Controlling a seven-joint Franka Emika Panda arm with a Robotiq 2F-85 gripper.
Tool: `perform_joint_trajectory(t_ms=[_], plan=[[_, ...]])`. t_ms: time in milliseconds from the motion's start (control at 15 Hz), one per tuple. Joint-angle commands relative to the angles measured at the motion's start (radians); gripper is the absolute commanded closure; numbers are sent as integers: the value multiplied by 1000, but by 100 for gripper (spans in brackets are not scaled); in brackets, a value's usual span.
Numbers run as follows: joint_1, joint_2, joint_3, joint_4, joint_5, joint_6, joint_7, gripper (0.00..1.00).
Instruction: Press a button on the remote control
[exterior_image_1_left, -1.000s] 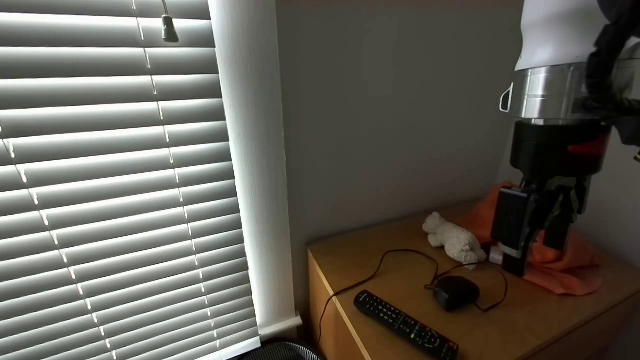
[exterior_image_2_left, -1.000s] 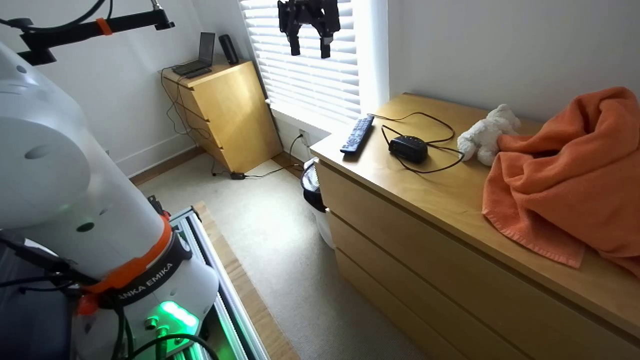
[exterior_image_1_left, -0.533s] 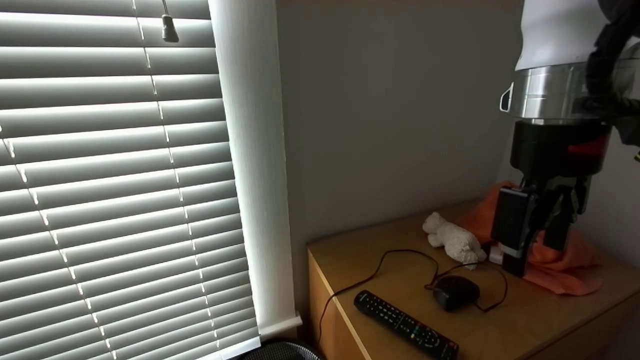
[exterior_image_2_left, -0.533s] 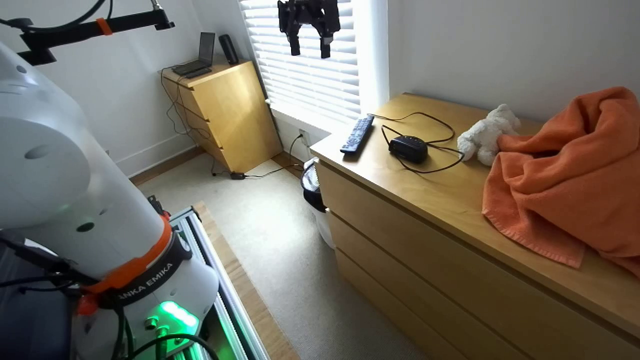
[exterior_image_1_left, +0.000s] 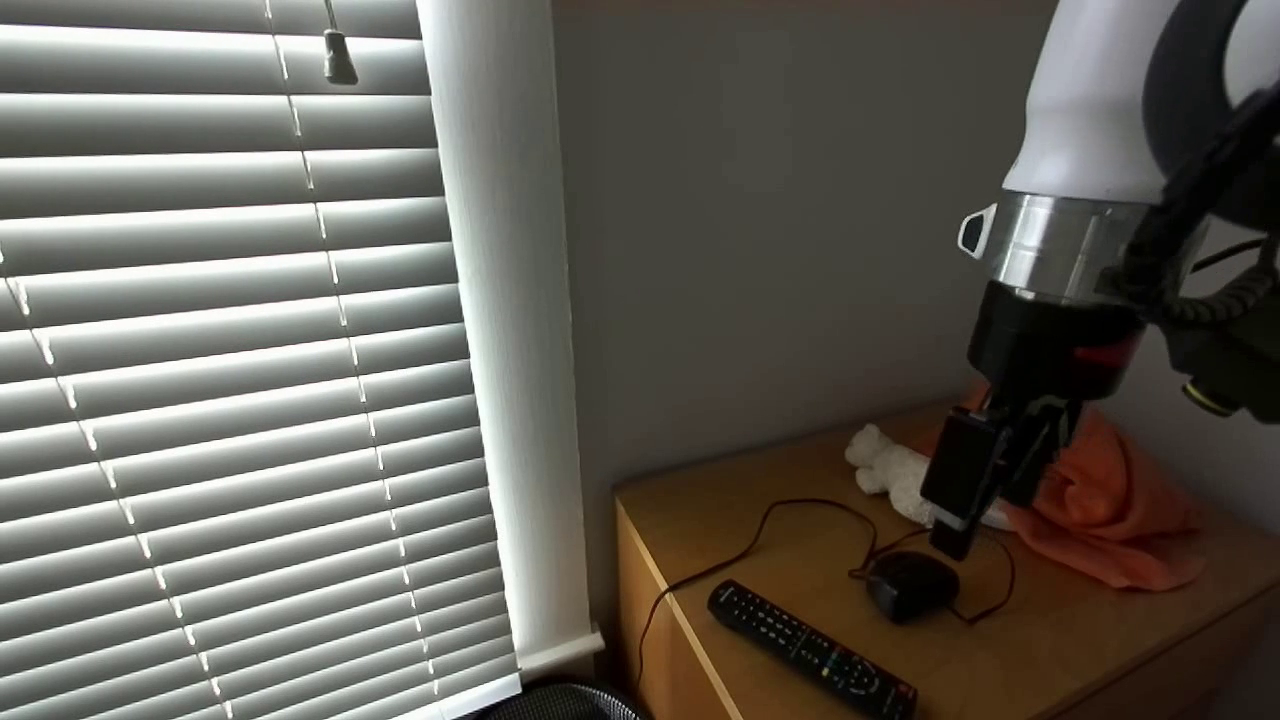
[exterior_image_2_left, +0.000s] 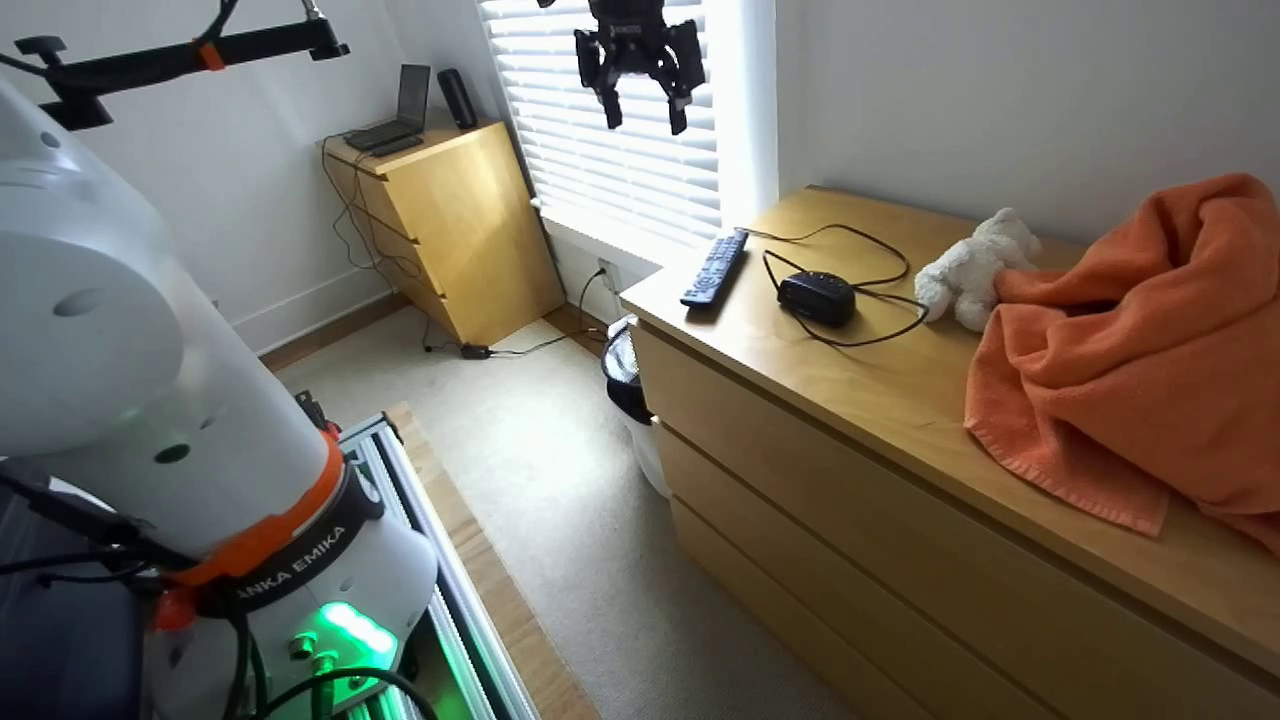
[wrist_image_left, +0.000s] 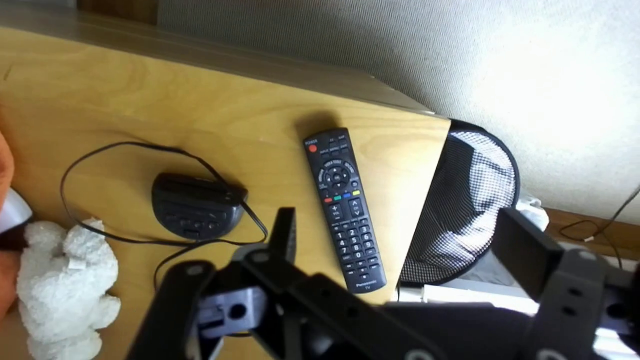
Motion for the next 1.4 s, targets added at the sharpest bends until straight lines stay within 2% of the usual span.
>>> perform_joint_trajectory(t_ms=[0, 267, 333, 467, 800, 1000, 1333], plan=[[27, 16, -24, -84, 76, 163, -110, 0], [44, 75, -15, -113, 118, 281, -183, 0], [43, 91, -11, -115, 105, 303, -183, 25], [39, 123, -9, -116, 84, 346, -170, 34], [39, 184, 0, -119, 82, 431, -155, 73], [34, 217, 5, -116, 27, 519, -114, 98], [33, 300, 6, -81, -26, 571, -91, 100]])
